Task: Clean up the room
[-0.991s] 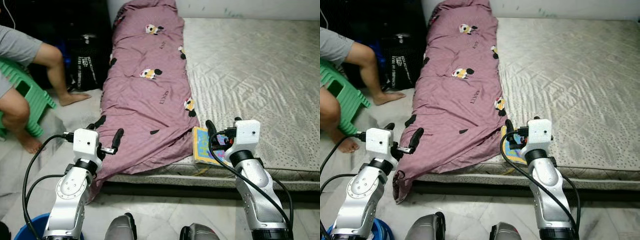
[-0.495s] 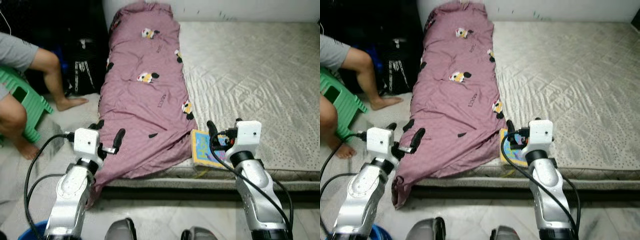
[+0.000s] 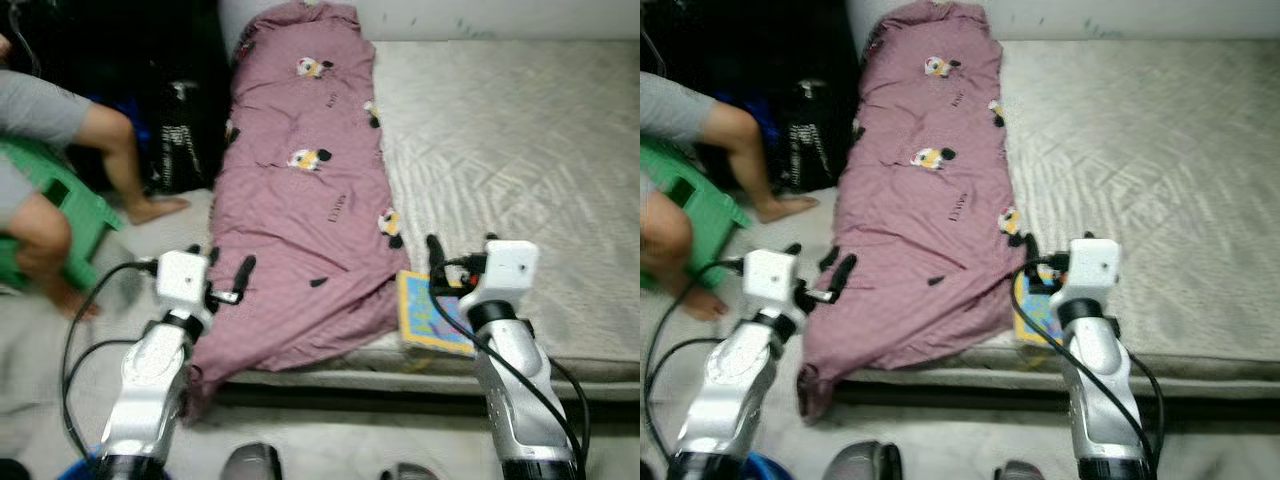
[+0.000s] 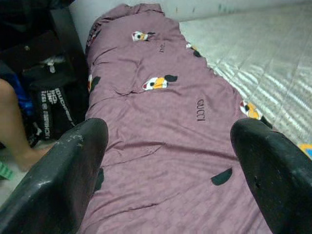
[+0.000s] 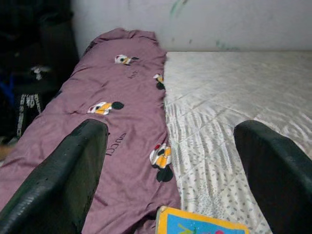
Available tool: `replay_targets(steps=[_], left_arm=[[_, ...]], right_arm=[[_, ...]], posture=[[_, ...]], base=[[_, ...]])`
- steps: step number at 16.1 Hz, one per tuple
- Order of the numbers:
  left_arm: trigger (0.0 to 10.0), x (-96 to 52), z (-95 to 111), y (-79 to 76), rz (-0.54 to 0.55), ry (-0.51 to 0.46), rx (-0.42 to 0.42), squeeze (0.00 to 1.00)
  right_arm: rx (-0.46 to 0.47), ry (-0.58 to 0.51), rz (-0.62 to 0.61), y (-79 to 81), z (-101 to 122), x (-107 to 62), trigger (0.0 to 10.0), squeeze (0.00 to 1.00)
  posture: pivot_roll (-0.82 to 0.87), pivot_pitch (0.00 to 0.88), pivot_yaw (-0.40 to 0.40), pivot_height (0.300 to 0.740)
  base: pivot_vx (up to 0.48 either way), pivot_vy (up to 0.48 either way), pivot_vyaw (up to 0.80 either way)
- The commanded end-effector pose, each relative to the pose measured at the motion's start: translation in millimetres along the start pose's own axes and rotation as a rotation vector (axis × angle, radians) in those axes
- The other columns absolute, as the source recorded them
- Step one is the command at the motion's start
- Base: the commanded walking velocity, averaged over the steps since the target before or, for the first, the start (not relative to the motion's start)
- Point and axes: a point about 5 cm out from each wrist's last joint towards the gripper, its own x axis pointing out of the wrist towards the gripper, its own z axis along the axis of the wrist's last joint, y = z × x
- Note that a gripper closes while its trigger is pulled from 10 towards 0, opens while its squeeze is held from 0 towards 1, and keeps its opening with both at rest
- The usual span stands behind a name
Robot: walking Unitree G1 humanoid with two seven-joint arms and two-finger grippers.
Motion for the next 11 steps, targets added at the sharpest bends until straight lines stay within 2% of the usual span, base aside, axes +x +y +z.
replay_targets(steps=[1,4,7,11], left_arm=[[10.0,1.3,-2.7,0.8,-0.007,0.009,0.020,0.00],[10.0,14.7,0.7,-0.9,-0.036,0.002,0.029,0.00],[10.0,18.2,0.2,-2.4,-0.036,-0.003,0.031,0.00],[10.0,5.3,-9.9,4.1,0.049,-0.002,0.015,0.00]], right_arm=[[0.009,0.012,-0.029,-1.7,-5.3,-4.3,10.0,0.00],[0.009,0.001,-0.074,-6.8,-6.3,-6.6,10.0,0.00],[-0.005,-0.004,-0.069,-9.0,-5.8,-5.2,10.0,0.00],[-0.029,0.009,0.027,-0.4,-5.9,7.9,10.0,0.00]], posture=[[-0.07,0.039,0.097,0.740],[-0.11,0.015,0.131,0.740],[-0.10,0.013,0.110,0.740],[-0.02,0.006,0.011,0.740]], base=[[0.000,0.000,0.00],[0.000,0.000,0.00],[0.000,0.000,0.00],[0.000,0.000,0.00]])
